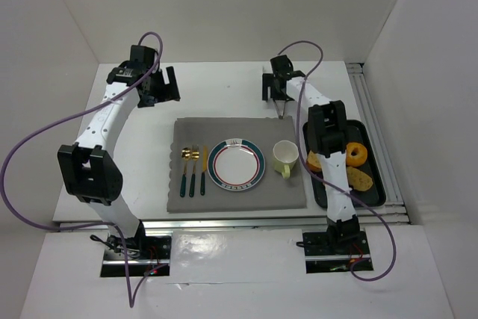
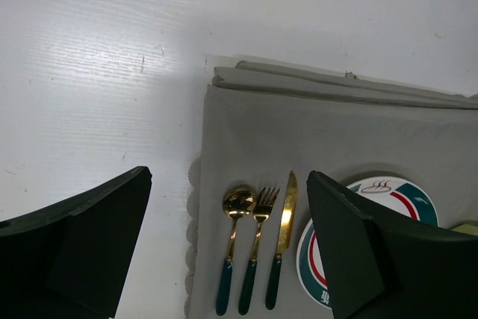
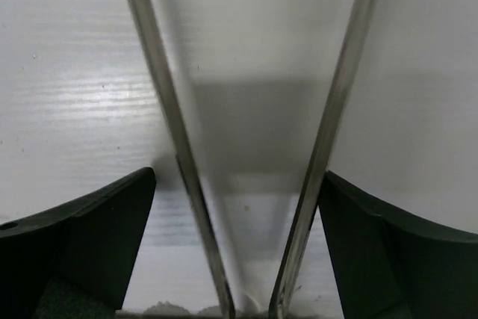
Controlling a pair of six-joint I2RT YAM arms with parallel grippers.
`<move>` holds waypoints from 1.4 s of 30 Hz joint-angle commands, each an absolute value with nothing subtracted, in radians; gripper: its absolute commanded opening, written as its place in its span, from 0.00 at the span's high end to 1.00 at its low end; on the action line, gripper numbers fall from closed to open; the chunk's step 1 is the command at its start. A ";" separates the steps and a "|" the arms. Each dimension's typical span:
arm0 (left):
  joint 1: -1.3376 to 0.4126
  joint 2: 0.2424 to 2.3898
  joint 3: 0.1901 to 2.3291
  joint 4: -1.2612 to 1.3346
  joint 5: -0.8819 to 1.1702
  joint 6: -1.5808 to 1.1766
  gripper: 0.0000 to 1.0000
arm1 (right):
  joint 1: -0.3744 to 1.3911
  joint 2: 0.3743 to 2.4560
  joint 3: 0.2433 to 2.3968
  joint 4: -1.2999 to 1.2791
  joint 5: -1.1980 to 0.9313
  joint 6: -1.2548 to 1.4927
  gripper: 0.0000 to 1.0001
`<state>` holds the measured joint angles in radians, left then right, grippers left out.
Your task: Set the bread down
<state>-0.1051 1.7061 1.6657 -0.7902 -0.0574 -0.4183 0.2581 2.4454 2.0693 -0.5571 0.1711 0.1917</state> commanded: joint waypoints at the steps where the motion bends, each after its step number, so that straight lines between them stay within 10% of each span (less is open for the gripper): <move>1: -0.098 1.709 1.689 -0.758 -0.041 -0.396 0.01 | 0.258 2.505 2.124 -0.476 0.236 0.224 0.12; 7: -0.098 1.718 1.689 -0.758 -0.041 -0.396 0.01 | 0.267 2.540 2.281 -0.528 0.229 0.235 0.79; 9: -0.098 1.709 1.689 -0.758 -0.041 -0.396 0.01 | 0.267 2.469 2.281 -0.514 0.216 0.235 0.83; 32: -0.110 1.712 1.752 -0.758 0.089 -0.383 0.01 | -0.049 1.292 1.436 -1.104 0.154 0.423 0.76; 42: -0.150 1.759 1.752 -0.767 0.149 -0.364 0.01 | -0.067 1.166 1.253 -1.187 0.190 0.577 0.62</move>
<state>-0.1398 1.7493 1.7290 -0.7773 0.1101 -0.3904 -0.0574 1.2007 1.2499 -1.1496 0.1432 0.5175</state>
